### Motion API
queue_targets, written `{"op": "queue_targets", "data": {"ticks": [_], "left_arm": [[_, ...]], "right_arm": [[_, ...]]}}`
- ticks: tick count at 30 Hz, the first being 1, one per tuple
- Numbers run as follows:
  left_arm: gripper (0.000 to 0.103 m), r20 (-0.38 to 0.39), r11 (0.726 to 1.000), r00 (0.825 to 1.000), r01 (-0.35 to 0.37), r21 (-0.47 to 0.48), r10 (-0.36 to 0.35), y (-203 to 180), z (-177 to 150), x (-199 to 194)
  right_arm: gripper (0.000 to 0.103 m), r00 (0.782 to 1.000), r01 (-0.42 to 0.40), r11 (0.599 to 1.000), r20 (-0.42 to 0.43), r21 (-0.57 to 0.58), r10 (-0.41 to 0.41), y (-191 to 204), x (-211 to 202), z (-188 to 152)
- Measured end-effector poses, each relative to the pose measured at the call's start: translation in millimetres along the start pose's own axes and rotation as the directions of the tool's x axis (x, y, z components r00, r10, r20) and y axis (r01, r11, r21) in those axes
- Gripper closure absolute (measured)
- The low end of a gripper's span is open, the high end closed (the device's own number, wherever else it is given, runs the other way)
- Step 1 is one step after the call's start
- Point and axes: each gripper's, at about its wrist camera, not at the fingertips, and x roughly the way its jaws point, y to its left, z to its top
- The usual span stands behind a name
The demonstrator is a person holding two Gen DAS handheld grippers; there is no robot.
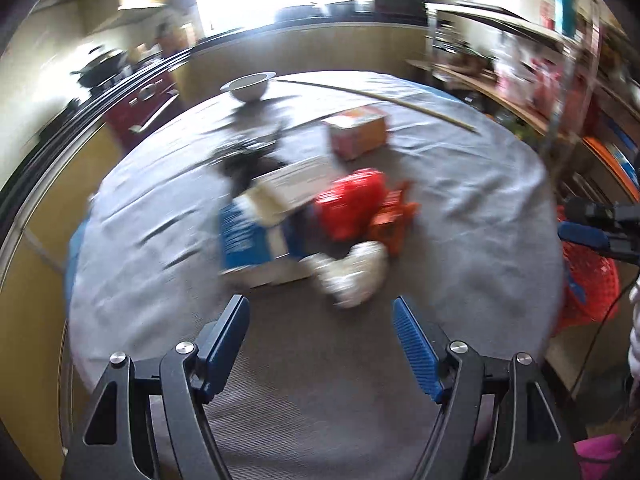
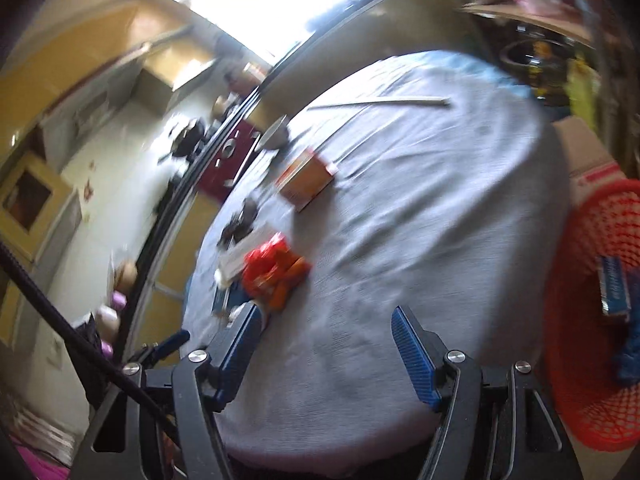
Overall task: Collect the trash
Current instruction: 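Move both open tools back over the table, then grasp the blue toothpaste box with left tool while right tool grasps red plastic bag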
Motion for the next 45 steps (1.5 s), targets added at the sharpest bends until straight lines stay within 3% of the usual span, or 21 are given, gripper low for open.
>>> {"op": "queue_targets", "data": {"ticks": [11,21,28,36,42,45], "left_arm": [[0.028,-0.010,0.985,0.999,-0.037,-0.170,0.036,71.9,-30.8,4.9],[0.028,-0.058,0.957,0.996,-0.088,-0.275,0.075,115.3,-52.1,7.9],[0.028,-0.098,0.944,0.992,-0.108,-0.313,0.081,133.6,-61.7,15.5],[0.028,-0.084,0.949,0.996,-0.061,-0.309,0.037,132.5,-38.7,18.6],[0.028,-0.063,0.957,0.997,0.017,-0.290,-0.037,121.9,1.4,30.5],[0.028,-0.070,0.960,0.996,0.032,-0.277,-0.054,112.5,18.1,40.8]], "right_arm": [[0.032,0.985,0.010,0.989,-0.169,-0.148,-0.035,74.4,64.3,-30.8],[0.032,0.973,0.044,0.977,-0.213,-0.210,-0.090,107.6,93.9,-31.6],[0.032,0.961,0.116,0.966,-0.220,-0.230,-0.168,114.6,122.4,-16.8],[0.032,0.964,0.172,0.970,-0.175,-0.170,-0.201,103.4,148.2,23.4],[0.032,0.966,0.182,0.945,-0.129,-0.271,-0.223,114.7,165.2,46.8],[0.032,0.961,0.169,0.940,-0.161,-0.295,-0.223,116.7,185.4,53.7]]}}
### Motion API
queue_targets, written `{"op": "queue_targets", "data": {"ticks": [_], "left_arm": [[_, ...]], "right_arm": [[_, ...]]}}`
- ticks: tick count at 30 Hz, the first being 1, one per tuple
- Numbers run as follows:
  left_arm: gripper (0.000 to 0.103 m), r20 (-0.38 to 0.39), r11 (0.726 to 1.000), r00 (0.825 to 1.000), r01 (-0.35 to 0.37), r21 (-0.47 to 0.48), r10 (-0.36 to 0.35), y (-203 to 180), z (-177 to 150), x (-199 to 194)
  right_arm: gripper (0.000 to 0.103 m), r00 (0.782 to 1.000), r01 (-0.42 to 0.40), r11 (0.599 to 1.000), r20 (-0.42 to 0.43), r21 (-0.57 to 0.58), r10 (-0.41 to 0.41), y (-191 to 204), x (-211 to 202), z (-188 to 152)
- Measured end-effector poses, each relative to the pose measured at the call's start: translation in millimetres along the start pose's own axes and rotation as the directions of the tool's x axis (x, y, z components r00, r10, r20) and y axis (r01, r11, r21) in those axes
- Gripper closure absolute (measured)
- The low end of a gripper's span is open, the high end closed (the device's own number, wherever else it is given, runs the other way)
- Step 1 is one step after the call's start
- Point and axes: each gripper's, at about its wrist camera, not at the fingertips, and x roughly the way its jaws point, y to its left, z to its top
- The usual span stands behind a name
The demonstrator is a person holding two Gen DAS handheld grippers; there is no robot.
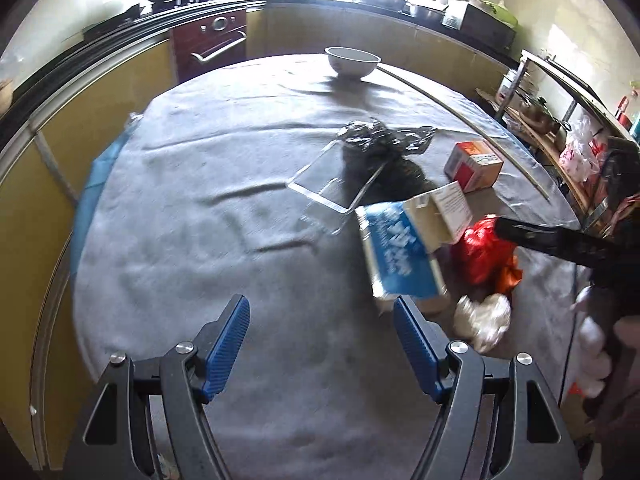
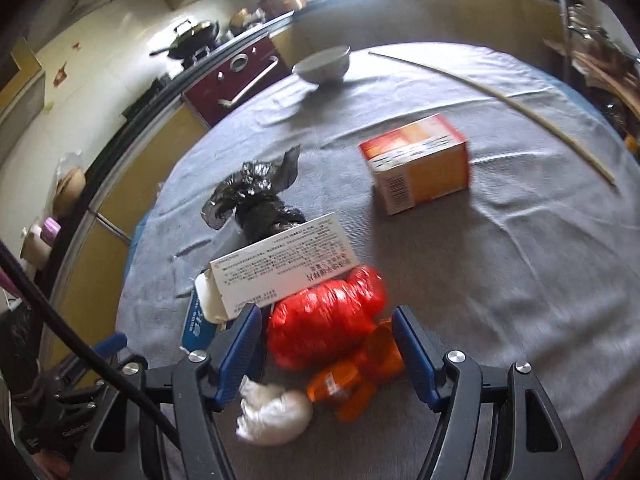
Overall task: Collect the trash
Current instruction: 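Grasp the blue toothpaste box with left tool while right tool grasps red plastic bag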
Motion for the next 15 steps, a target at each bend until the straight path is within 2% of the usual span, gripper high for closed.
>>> {"op": "queue_targets", "data": {"ticks": [5,6,8,9,15], "left_arm": [[0.028,-0.053,0.999,0.997,0.051,-0.015,-0.052,-14.2,12.3,18.7],[0.028,-0.074,0.998,0.995,0.064,-0.023,-0.066,-17.3,14.6,24.4],[0.028,-0.106,0.996,0.990,0.085,-0.030,-0.088,-23.1,17.4,33.5],[0.028,-0.116,0.995,0.989,0.091,-0.033,-0.094,-26.0,18.4,36.3],[0.028,-0.150,0.995,0.984,0.089,-0.045,-0.095,-44.7,25.3,58.8]], "right_arm": [[0.033,0.997,-0.012,1.000,-0.078,-0.001,0.012,1.9,32.4,5.1],[0.037,0.997,-0.021,1.000,-0.078,-0.011,0.020,3.3,34.9,2.5],[0.041,0.999,-0.035,0.999,-0.038,-0.032,0.034,5.5,31.6,-2.2],[0.052,0.999,-0.035,0.999,-0.012,-0.042,0.034,6.0,28.6,-4.4],[0.052,0.991,-0.102,0.995,0.090,-0.002,0.102,-12.8,-2.7,-10.0]]}}
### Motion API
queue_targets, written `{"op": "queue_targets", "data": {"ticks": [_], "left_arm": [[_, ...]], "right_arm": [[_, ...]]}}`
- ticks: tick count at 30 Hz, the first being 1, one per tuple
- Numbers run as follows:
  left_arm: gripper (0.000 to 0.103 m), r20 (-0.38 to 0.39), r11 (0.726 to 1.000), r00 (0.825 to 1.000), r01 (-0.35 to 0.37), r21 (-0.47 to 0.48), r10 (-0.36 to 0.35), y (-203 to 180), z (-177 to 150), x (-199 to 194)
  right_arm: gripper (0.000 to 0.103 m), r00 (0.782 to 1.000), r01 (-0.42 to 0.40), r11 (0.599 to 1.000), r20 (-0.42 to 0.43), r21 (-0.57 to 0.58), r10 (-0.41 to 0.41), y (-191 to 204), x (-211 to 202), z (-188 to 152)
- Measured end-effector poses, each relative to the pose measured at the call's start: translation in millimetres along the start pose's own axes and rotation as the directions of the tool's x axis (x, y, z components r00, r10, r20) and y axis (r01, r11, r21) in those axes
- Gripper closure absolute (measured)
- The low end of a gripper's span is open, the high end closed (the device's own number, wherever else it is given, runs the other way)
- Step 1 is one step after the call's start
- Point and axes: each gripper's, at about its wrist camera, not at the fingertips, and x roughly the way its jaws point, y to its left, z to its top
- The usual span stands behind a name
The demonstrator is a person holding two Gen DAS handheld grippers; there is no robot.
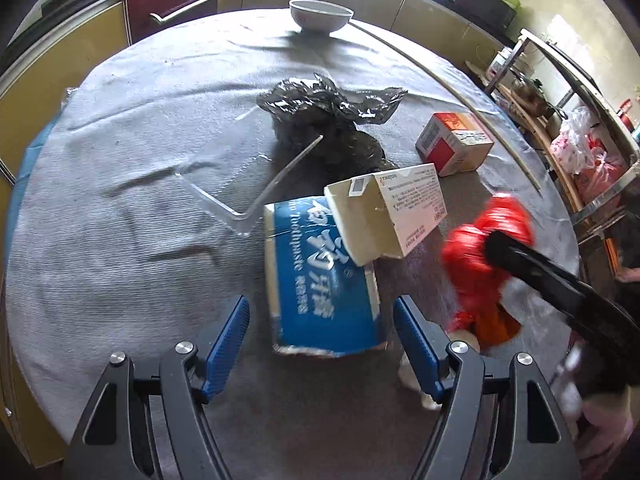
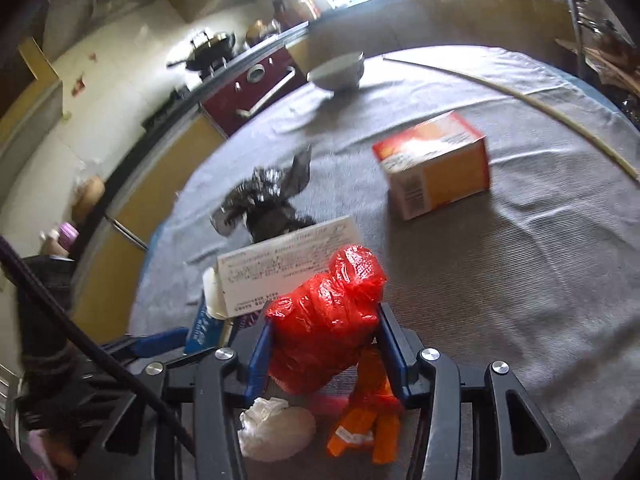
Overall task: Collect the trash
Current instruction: 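Grasp the blue toothpaste box with left tool while right tool grasps red plastic bag, then carry both items to the red basket and open both tools to drop them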
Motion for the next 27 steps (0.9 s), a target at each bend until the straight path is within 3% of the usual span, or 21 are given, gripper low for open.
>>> {"op": "queue_targets", "data": {"ticks": [4,5,6,17,23,27], "left_arm": [[0.028,0.006,0.999,1.000,0.018,-0.041,-0.018,-0.8,1.6,10.5],[0.031,0.007,0.998,1.000,0.023,-0.052,-0.023,0.8,1.4,12.0],[0.045,0.013,0.998,0.999,0.030,-0.063,-0.029,2.0,0.5,13.1],[0.047,0.075,0.992,0.997,-0.005,-0.130,0.015,21.8,-19.1,-19.6],[0.047,0.146,0.993,0.987,-0.050,-0.103,0.064,17.5,-41.4,-58.5],[0.047,0.194,0.997,0.978,-0.075,-0.034,0.080,-0.9,-54.1,-81.9]], "right_arm": [[0.052,0.998,-0.029,0.999,0.047,0.020,0.028,-8.9,-24.2,-3.7],[0.052,0.998,-0.028,0.999,0.060,0.020,0.026,-11.3,-30.8,-5.5],[0.052,0.997,-0.023,1.000,0.071,0.017,0.022,-12.6,-37.5,-7.1],[0.052,0.976,-0.061,0.998,0.211,0.024,0.055,-22.6,-100.4,-22.5],[0.052,0.976,-0.066,0.997,0.211,0.035,0.057,-27.6,-111.6,-37.5],[0.052,0.973,-0.065,0.997,0.225,0.042,0.054,-30.5,-124.2,-51.7]]}}
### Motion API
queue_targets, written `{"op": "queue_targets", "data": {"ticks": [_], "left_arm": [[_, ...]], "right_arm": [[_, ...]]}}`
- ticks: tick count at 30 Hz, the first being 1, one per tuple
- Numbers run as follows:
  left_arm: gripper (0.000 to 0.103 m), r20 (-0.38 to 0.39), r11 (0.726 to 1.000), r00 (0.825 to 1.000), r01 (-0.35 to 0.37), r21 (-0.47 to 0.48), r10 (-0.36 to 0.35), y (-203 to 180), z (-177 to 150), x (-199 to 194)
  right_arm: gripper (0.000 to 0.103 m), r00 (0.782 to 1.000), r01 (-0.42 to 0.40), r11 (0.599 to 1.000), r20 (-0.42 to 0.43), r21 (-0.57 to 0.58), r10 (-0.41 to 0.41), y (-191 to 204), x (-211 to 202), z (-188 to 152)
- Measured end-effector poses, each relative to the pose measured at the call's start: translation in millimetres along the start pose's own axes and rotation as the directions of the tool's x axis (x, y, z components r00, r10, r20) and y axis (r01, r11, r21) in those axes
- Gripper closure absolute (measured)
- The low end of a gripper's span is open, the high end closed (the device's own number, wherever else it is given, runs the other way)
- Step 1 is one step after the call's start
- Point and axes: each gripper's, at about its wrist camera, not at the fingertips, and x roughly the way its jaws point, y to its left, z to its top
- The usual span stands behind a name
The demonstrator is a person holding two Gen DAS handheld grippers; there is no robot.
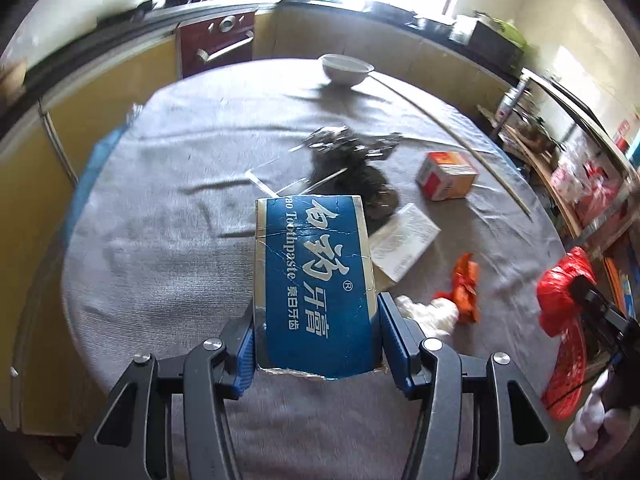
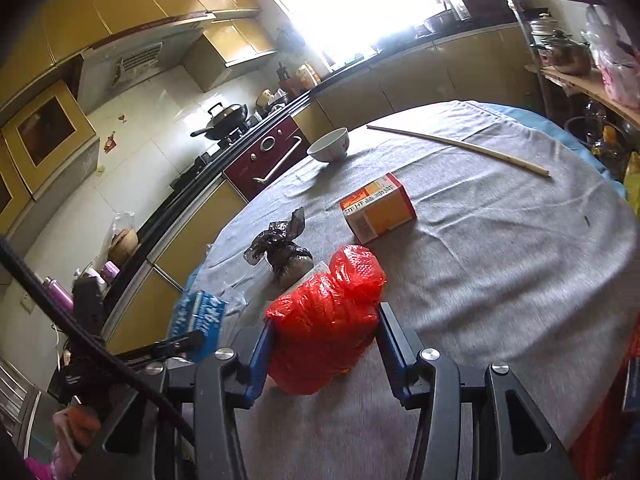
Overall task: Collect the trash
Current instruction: 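Carry both items to the red basket and open both tools to drop them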
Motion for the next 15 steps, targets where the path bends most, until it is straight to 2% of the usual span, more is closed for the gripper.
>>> {"op": "queue_targets", "data": {"ticks": [8,12,15], "left_arm": [[0.047,0.045,0.986,0.998,0.029,0.163,-0.037,-56.3,-10.7,-28.0],[0.047,0.029,0.968,0.997,0.062,0.242,-0.071,-90.5,-15.5,-30.4],[0.047,0.013,0.945,0.994,0.097,0.311,-0.106,-122.0,-18.4,-31.4]], "right_arm": [[0.052,0.999,0.034,0.999,0.040,0.038,-0.036,-20.0,-41.2,-17.7],[0.052,0.995,0.066,0.994,0.074,0.085,-0.072,-41.5,-68.3,-25.2],[0.052,0.988,0.096,0.988,0.109,0.124,-0.109,-59.6,-92.0,-29.4]]}}
